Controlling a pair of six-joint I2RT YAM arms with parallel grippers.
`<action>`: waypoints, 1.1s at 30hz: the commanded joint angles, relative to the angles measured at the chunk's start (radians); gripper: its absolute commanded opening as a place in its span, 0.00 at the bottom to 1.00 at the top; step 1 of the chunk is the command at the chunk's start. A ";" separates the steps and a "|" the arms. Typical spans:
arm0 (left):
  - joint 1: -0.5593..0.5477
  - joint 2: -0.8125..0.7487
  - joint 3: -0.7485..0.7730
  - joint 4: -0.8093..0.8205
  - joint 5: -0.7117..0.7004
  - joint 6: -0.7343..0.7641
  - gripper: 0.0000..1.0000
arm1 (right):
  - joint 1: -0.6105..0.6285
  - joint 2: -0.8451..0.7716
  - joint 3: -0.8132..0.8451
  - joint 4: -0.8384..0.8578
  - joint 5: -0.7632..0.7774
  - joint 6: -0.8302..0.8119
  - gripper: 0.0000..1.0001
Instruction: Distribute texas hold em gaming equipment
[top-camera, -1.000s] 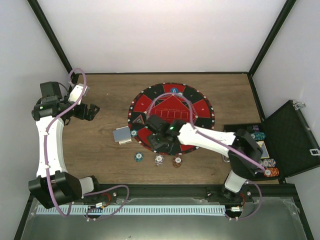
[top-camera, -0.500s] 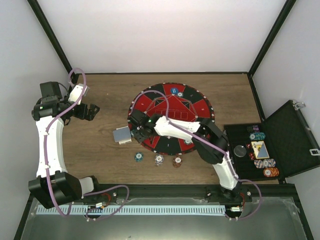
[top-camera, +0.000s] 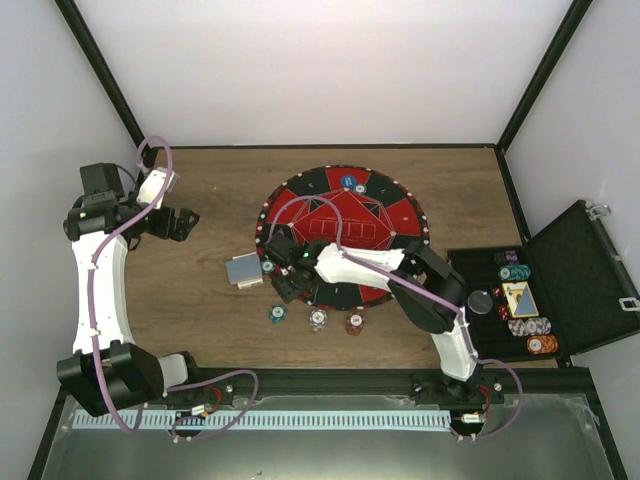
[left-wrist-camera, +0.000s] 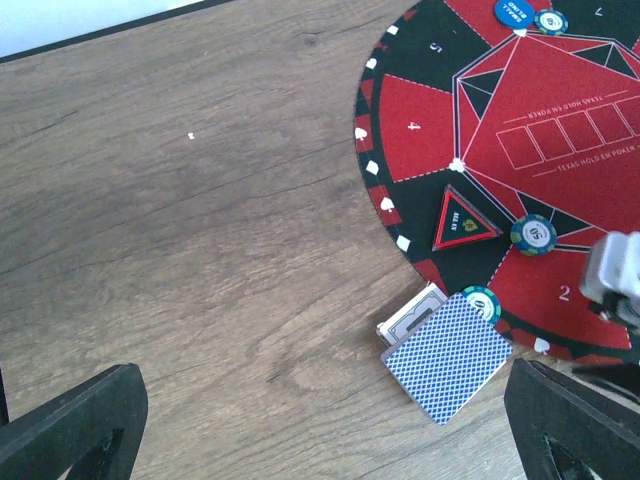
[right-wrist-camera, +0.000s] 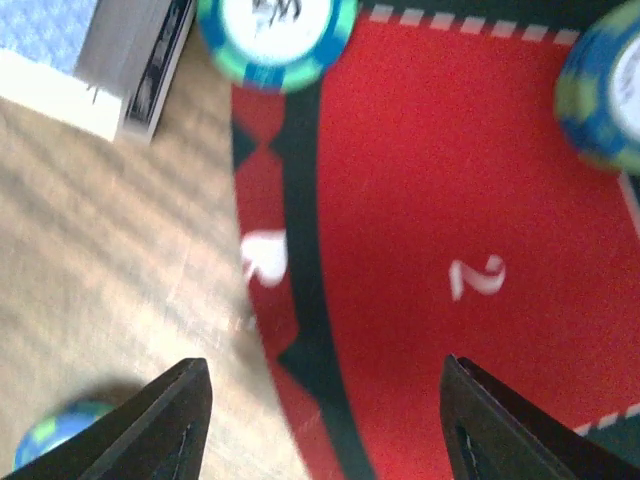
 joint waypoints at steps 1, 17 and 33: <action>0.006 0.004 0.010 0.012 0.011 0.007 1.00 | 0.042 -0.104 -0.059 0.005 -0.018 0.015 0.67; 0.009 -0.005 0.008 0.009 0.003 0.011 1.00 | 0.132 -0.075 -0.043 0.003 -0.082 0.005 0.74; 0.010 -0.005 0.010 0.006 0.001 0.014 1.00 | 0.149 -0.117 -0.019 -0.106 0.026 -0.007 0.72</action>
